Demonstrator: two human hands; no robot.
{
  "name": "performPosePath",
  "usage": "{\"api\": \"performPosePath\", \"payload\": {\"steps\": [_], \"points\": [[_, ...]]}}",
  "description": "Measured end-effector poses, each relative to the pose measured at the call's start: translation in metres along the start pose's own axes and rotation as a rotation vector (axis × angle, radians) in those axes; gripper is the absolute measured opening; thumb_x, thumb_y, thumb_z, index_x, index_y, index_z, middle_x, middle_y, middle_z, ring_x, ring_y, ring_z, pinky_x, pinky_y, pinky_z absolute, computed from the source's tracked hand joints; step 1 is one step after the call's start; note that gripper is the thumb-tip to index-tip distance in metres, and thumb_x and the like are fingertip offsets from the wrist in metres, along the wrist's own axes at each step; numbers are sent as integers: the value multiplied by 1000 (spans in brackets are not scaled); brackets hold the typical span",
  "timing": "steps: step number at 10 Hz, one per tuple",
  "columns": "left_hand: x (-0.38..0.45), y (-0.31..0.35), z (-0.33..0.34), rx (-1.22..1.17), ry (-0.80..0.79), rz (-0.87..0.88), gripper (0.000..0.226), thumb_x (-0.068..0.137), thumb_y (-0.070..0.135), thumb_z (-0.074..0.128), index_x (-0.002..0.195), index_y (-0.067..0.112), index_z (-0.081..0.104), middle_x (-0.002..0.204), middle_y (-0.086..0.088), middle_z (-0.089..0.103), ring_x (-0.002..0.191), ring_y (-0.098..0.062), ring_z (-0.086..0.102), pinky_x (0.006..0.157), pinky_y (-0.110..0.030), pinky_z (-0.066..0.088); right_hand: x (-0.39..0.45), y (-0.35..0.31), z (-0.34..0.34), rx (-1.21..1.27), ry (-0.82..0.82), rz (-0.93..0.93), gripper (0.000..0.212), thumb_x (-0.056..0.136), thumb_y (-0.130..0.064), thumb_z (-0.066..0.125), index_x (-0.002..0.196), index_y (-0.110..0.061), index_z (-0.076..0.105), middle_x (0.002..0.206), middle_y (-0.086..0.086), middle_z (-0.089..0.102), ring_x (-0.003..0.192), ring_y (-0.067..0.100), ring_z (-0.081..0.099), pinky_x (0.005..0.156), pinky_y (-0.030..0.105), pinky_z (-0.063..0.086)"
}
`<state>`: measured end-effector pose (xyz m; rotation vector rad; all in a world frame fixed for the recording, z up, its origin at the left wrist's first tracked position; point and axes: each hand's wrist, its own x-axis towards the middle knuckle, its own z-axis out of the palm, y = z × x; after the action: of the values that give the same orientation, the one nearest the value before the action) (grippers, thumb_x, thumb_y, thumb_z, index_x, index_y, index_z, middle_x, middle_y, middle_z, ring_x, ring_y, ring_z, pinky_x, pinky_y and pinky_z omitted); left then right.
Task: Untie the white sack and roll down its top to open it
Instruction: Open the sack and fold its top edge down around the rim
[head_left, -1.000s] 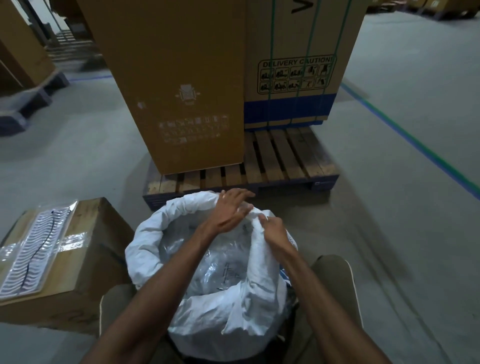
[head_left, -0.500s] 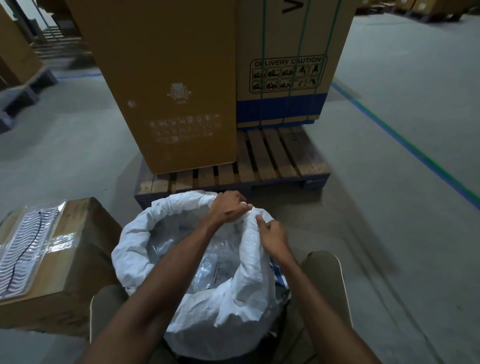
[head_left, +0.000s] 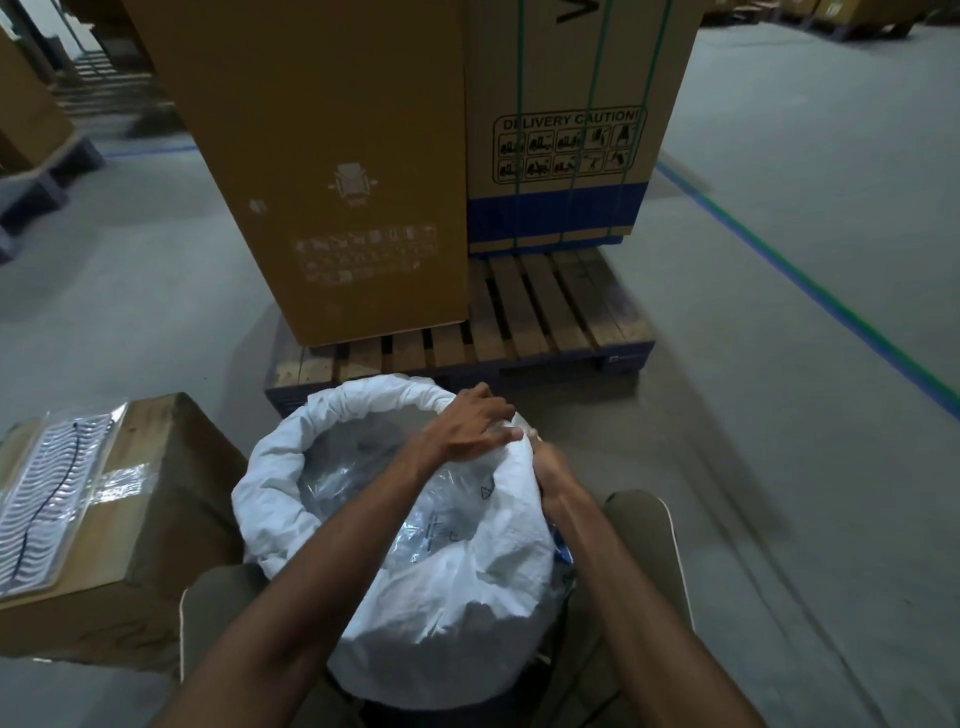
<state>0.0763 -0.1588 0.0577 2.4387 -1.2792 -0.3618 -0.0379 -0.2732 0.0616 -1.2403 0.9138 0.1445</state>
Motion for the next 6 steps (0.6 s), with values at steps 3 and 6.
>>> {"api": "performPosePath", "payload": {"steps": [3,6], "points": [[22,11,10,130,126,-165,48,96,60,47,93,20,73,95,0,67,102,-19,49,90,-41,38,-10,26,-7,-277,265,-187,59,100,-54,52,131,-5,64,127,17,68,118,33,63,103,44,51],[-106,43,15,-454,-6,-242,98,55,78,82,138,41,44,125,13,59,107,-3,60,91,-29,54,7,9,-6,362,31,19,42,109,-10,31,147,5,41,151,29,45,95,28,57,54,25,56]]}}
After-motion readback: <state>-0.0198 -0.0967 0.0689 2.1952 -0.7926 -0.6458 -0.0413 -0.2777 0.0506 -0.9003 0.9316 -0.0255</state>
